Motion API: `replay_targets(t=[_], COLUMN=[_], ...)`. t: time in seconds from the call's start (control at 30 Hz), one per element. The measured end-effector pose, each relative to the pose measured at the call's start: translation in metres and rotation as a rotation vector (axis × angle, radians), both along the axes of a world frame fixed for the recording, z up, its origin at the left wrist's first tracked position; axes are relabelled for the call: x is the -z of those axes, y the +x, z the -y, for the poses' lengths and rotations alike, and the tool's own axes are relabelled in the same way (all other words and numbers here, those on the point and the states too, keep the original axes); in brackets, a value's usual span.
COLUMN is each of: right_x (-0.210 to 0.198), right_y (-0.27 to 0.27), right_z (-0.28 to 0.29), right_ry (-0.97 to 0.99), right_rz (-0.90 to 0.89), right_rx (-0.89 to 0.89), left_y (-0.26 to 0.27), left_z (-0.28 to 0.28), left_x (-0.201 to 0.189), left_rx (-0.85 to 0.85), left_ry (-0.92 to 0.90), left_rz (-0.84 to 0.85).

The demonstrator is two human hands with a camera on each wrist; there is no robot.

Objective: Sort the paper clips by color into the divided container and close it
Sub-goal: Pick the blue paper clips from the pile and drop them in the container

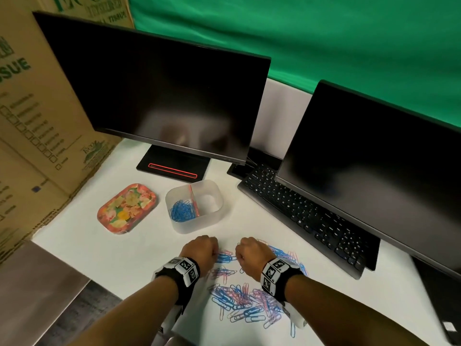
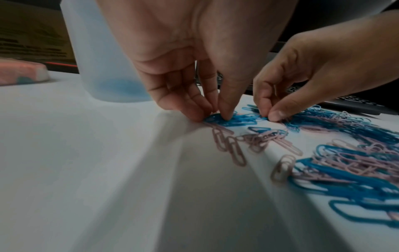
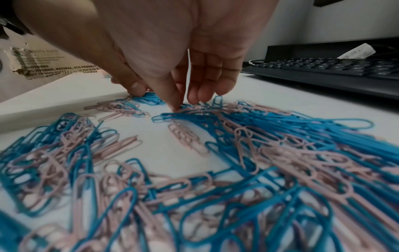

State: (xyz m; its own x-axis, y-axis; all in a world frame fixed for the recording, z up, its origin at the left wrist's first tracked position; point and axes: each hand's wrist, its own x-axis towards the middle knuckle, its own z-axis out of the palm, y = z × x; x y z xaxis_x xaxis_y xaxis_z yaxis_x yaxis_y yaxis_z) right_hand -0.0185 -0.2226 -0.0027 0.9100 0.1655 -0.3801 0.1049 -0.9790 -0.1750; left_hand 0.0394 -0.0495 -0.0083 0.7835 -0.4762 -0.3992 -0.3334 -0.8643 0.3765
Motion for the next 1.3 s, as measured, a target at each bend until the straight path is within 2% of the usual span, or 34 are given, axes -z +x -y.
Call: replay_targets(t=[0.2,0.37,0.53,0.73,0.87,0.97,1.07,1.17,1.3], right_x=[-0.001,0.002,0.002,-0.004,-0.009,-0.009,-0.012,-0.01,-0.002], right_y=[0.001,-0.001,-0.002,-0.006,-0.004,0.0,0.003,0.009,0.012], right_z=[-0.006,-0.011,-0.006,0.01,0.023,0.03,0.036,0.037,0.031], right_ry=[0.048,0.035,0.125,0.429,0.594,0.773,0.965,0.896,0.4], right_rz=[0.016,0.008,0.008,0.059,0.074,0.028,-0.071,-0.1,-0.06], right_rx=[0.006,0.051,0.119,0.452,0.671,0.864,1.052,1.098,0.867], left_y=[-0.002,-0.005,-0.002,-0.001,0.003,0.005,0.007,0.007,0.003], left_z=[-0.004,-0.003,-0.002,-0.004,-0.009,-0.01,-0.01,-0.009,-0.005], left_x=[0.002,0.004,0.003,-0.001,0.0,-0.002,-0.001,-0.003,-0.006], left_rx=[-0.024,0.052,0.025,-0.038,-0.141,-0.173,-0.304,-0.45,-0.408], left_ry=[-0.081,-0.013,-0.038,-0.113,-0.28,-0.382,-0.476,-0.528,-0.46], left_rz=[0.041,0.07,0.059,-0.007,-0.125,-0.136,-0.228,-0.354,-0.298])
